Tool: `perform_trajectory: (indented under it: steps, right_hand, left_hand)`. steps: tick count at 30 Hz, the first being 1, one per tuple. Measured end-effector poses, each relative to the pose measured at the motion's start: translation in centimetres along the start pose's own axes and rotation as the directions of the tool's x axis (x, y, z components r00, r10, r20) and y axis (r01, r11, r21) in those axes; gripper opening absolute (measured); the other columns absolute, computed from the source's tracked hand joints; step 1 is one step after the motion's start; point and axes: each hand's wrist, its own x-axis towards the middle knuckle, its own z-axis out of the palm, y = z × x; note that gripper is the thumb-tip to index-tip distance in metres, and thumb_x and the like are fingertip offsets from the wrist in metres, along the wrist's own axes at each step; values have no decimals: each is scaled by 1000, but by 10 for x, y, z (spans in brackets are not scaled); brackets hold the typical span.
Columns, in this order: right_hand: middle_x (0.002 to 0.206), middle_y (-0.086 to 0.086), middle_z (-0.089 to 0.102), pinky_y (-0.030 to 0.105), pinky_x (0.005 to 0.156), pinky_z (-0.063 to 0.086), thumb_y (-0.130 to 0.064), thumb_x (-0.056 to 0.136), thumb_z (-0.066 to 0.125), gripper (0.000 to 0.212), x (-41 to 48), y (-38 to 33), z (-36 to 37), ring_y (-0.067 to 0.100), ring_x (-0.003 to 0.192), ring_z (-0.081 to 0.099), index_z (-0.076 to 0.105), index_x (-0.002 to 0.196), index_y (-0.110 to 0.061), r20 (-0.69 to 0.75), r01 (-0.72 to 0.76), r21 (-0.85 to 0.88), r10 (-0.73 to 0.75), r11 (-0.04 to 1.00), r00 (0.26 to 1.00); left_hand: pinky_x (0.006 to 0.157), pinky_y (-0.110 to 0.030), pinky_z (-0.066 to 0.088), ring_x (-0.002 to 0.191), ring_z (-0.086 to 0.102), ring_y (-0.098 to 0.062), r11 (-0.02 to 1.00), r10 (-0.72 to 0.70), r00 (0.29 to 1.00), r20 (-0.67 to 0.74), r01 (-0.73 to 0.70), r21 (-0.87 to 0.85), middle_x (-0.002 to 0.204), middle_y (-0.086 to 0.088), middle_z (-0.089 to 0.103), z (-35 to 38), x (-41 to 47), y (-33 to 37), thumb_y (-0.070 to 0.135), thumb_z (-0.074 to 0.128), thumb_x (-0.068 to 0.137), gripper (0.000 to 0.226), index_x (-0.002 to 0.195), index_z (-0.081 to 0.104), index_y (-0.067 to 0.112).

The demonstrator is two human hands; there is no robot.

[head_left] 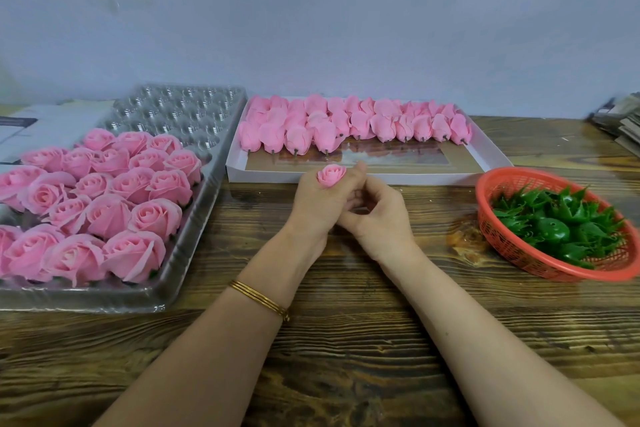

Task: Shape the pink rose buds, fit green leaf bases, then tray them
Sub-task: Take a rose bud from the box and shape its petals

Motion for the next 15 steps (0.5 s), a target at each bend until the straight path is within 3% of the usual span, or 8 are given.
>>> perform_trajectory:
  steps: [6, 8, 12, 15]
  right_hand:
    - [61, -11, 61, 14, 61, 46, 6, 73, 78, 21, 0, -1, -3, 0, 59, 55, 67, 80, -10, 42, -28, 68, 25, 997, 999]
    - [63, -9, 61, 14, 63, 47, 8, 75, 76, 16, 1, -2, -5, 0, 60, 55, 68, 81, -5, 73, -44, 99, 37, 994, 997]
    - [77, 6, 64, 24, 78, 47, 7, 81, 69, 9, 1, -5, -8, 12, 76, 56, 70, 88, 1, 149, -120, 180, 93, 976, 984]
    - [81, 5, 69, 30, 87, 47, 6, 84, 65, 15, 0, -8, -9, 13, 83, 60, 73, 89, -6, 210, -182, 236, 133, 955, 969]
  left_hand:
    - [58, -22, 55, 60, 62, -13, 999, -32, 999, 18, 31, 7, 65, -5, 61, -3, 1, 4, 14, 72, 88, 25, 66, 61, 13]
    - [64, -25, 56, 64, 62, -15, 999, -40, 998, 45, 39, 35, 68, -6, 60, -4, 1, 5, 15, 72, 88, 23, 69, 59, 12]
    - [81, -37, 51, 80, 57, -24, 996, -59, 991, 119, 50, 76, 82, -14, 55, -9, 0, 10, 14, 72, 87, 17, 86, 59, 4]
    - [79, -38, 46, 82, 52, -25, 993, -57, 987, 150, 42, 106, 87, -16, 51, -10, -1, 12, 16, 70, 89, 18, 95, 58, 5]
